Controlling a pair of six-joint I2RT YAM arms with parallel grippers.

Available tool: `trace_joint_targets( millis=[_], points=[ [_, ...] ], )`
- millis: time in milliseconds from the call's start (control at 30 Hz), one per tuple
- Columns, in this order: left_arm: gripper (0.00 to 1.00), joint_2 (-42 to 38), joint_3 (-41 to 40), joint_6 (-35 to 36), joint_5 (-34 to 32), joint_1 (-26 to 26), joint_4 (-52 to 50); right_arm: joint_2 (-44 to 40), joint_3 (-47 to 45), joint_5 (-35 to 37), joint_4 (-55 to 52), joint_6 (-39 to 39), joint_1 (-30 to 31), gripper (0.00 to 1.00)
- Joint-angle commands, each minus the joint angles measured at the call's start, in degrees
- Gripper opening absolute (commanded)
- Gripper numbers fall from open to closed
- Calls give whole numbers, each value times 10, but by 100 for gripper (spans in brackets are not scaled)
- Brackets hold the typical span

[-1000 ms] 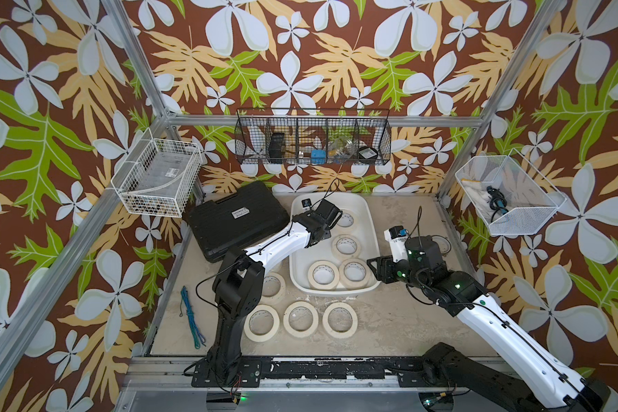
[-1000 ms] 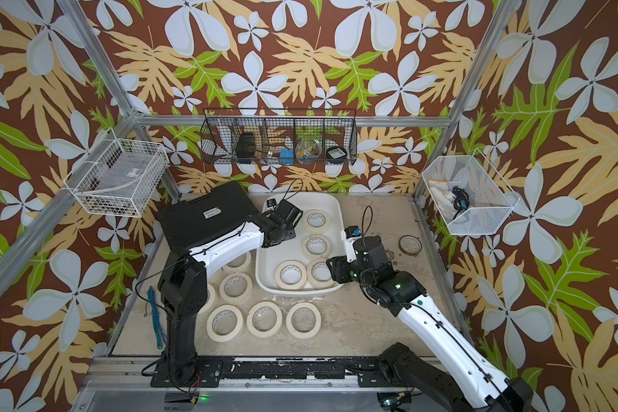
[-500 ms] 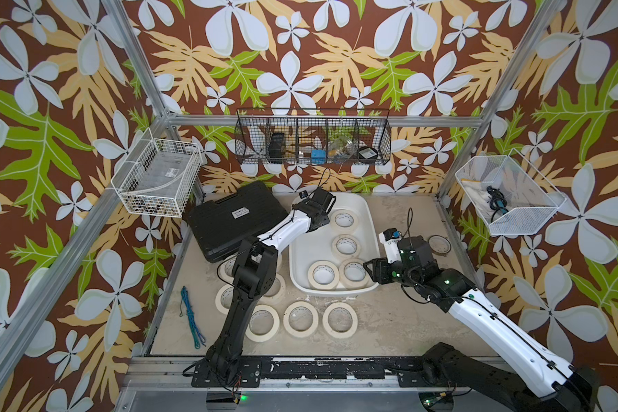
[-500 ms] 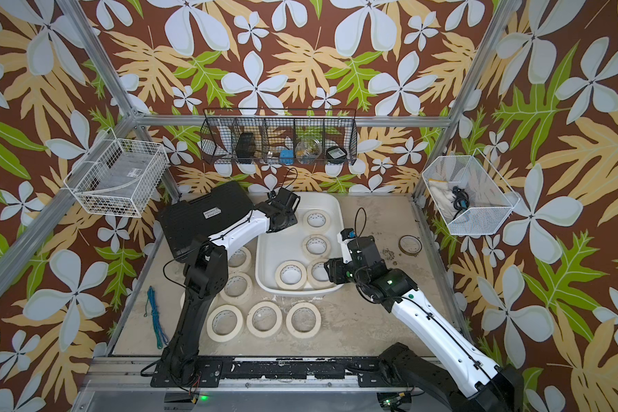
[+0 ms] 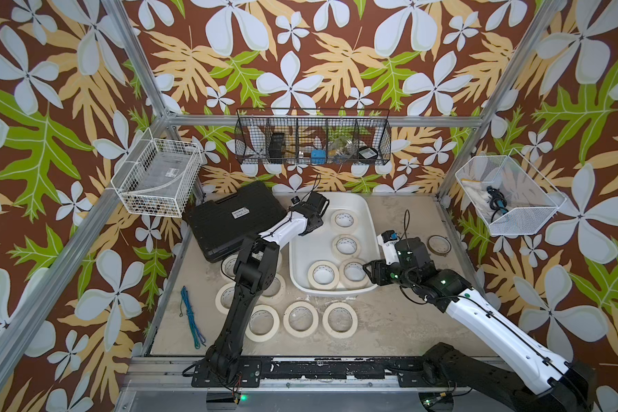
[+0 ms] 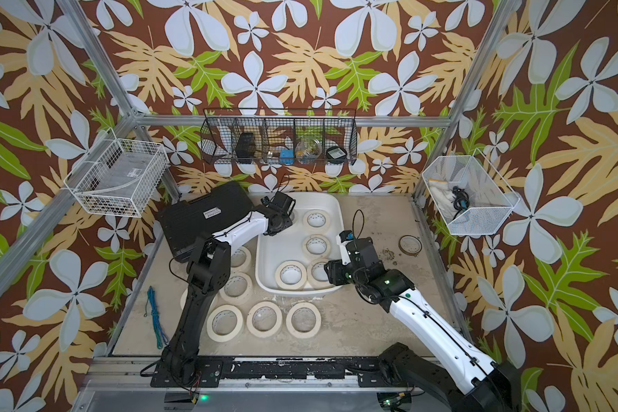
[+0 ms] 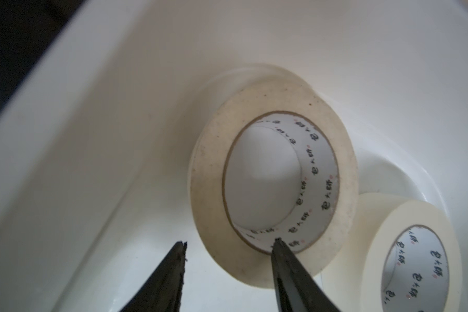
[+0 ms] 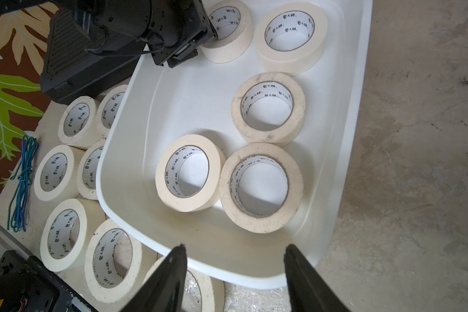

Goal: Take out the art tape in the storage box
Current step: Pick up the art tape from the storage box.

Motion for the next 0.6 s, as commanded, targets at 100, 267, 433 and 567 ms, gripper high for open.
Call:
trace_joint_targets(
  millis=[100,267,433,567],
  points=[
    [55,9,-2,-10,-9,2,24,6,-3,2,9,-5,0,61],
    [55,21,7,-11,1,9,28,7,-7,3,12,-7,1,61],
    [55,32,15,-9,5,11,30,8,-8,1,13,-7,1,61],
    [49,37,18,-6,18,11,30,8,-9,-1,14,-5,0,61]
  ],
)
